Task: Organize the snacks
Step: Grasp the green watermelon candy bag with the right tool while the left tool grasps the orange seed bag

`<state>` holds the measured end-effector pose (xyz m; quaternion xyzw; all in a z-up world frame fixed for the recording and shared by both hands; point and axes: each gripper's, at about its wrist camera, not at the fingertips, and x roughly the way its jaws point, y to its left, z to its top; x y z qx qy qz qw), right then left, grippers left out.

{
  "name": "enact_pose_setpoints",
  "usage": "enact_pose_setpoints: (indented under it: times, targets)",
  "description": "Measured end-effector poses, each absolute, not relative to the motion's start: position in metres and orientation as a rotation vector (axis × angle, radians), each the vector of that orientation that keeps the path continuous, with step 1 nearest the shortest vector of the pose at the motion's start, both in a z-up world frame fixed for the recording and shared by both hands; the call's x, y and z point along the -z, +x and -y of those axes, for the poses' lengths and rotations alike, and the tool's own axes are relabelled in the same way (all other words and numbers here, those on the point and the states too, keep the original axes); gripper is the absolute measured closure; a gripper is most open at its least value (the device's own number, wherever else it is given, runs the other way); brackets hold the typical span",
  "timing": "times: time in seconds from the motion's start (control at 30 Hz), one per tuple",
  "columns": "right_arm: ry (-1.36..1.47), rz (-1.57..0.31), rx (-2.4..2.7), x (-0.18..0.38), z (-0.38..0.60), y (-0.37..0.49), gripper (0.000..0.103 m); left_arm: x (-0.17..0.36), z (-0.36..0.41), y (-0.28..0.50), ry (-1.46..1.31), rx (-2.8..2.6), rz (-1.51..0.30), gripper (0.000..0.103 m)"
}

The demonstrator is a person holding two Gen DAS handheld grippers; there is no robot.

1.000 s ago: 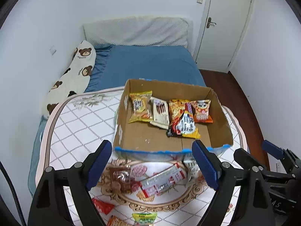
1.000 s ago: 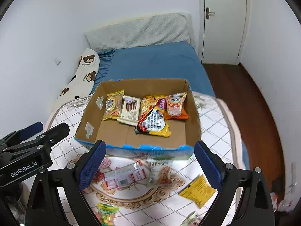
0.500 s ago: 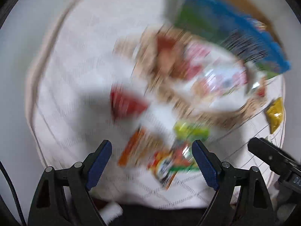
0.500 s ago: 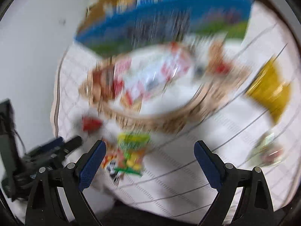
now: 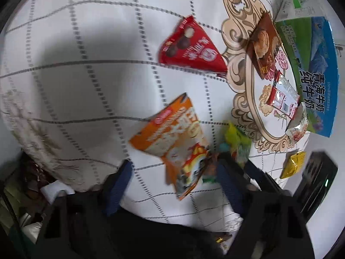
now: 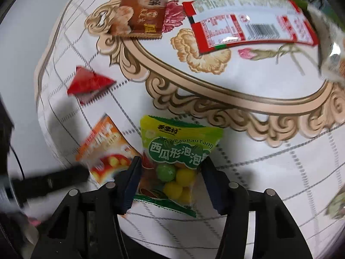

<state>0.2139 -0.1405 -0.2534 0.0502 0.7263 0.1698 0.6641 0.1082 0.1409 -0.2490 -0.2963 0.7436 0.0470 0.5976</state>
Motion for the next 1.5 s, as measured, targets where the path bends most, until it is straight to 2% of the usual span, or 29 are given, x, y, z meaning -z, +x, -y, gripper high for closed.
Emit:
enact_pose_setpoints:
  times: [0.07, 0.2, 0.43, 0.57, 0.77, 0.87, 0.97, 1.17, 1.5]
  targets:
    - [0.018, -1.623, -0.36, 0.248, 0.145, 0.208, 0.045, 0.257, -0.133, 0.112, -0.707, -0.084, -1.742, 0.046]
    - [-0.046, -1.618, -0.312, 0.243, 0.164, 0.201, 0.045, 0.269, -0.123, 0.126, -0.635, -0.094, -1.75, 0.054]
    - [-0.024, -1.617, -0.229, 0.241, 0.198, 0.195, 0.045, 0.261, -0.093, 0.165, -0.245, -0.059, -1.673, 0.051]
    - [0.071, -1.626, -0.201, 0.245, 0.211, 0.194, 0.041, 0.267, -0.064, 0.17, -0.087, -0.015, -1.693, 0.037]
    - [0.106, -1.61, -0.173, 0.257, 0.218, 0.189, 0.04, 0.287, -0.038, 0.167, 0.037, -0.044, -1.686, 0.038]
    - [0.106, -1.587, -0.155, 0.258, 0.22, 0.184, 0.046, 0.282, -0.015, 0.158, 0.079, -0.018, -1.644, 0.049]
    - [0.105, -1.583, -0.15, 0.257, 0.216, 0.175, 0.047, 0.277, -0.002, 0.142, 0.109, 0.026, -1.637, 0.051]
    - [0.13, -1.596, -0.149, 0.258, 0.235, 0.168, 0.047, 0.284, 0.029, 0.116, 0.143, 0.08, -1.649, 0.049]
    - [0.182, -1.608, -0.14, 0.279, 0.252, 0.177, 0.047, 0.29, 0.03, 0.113, 0.144, 0.061, -1.64, 0.051]
